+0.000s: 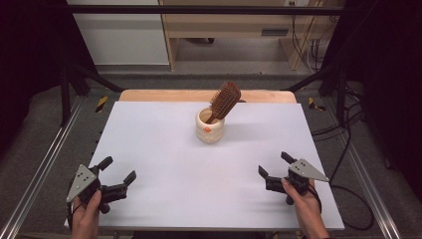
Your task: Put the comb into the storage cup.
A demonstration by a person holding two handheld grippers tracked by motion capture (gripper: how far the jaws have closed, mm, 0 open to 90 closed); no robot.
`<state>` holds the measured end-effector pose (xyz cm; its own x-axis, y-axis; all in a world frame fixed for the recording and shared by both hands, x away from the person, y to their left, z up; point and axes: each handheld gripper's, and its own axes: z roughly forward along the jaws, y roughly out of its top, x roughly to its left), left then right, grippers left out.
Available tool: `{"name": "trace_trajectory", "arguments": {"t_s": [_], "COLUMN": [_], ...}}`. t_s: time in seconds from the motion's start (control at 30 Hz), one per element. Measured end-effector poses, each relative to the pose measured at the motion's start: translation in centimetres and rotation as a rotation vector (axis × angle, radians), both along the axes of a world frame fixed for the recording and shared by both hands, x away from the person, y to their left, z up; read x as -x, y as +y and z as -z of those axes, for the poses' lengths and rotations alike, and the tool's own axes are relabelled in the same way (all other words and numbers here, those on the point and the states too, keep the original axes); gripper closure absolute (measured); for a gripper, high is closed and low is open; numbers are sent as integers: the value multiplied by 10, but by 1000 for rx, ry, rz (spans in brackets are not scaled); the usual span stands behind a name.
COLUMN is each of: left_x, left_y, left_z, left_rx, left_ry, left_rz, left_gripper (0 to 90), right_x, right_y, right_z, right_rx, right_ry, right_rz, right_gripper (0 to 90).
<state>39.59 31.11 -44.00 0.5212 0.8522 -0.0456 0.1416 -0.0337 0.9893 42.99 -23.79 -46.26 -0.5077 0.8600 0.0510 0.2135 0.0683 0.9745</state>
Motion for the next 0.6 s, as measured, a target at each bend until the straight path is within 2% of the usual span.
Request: {"name": "trace_trajectory", "arguments": {"t_s": [0.13, 0.2, 0.4, 0.6], "left_x": [0, -1, -1, -3], "left_y": [-1, -2, -3, 2], "left_z": [0, 0, 0, 1], "left_rx": [3, 13, 9, 22], "left_ry": [2, 7, 3, 10], "left_rz": [-6, -16, -10, -23], "left_gripper": [12, 12, 13, 12], "right_x": [-4, -5, -13, -15], "right_y": [6, 8, 11, 15], "right_z": [0, 0, 5, 6], "right_rx": [18, 8, 29, 58], "right_ry": [-9, -10, 16, 9], "right_rz": [-5, -3, 19, 23], "right_gripper": [25, 25, 26, 28]}}
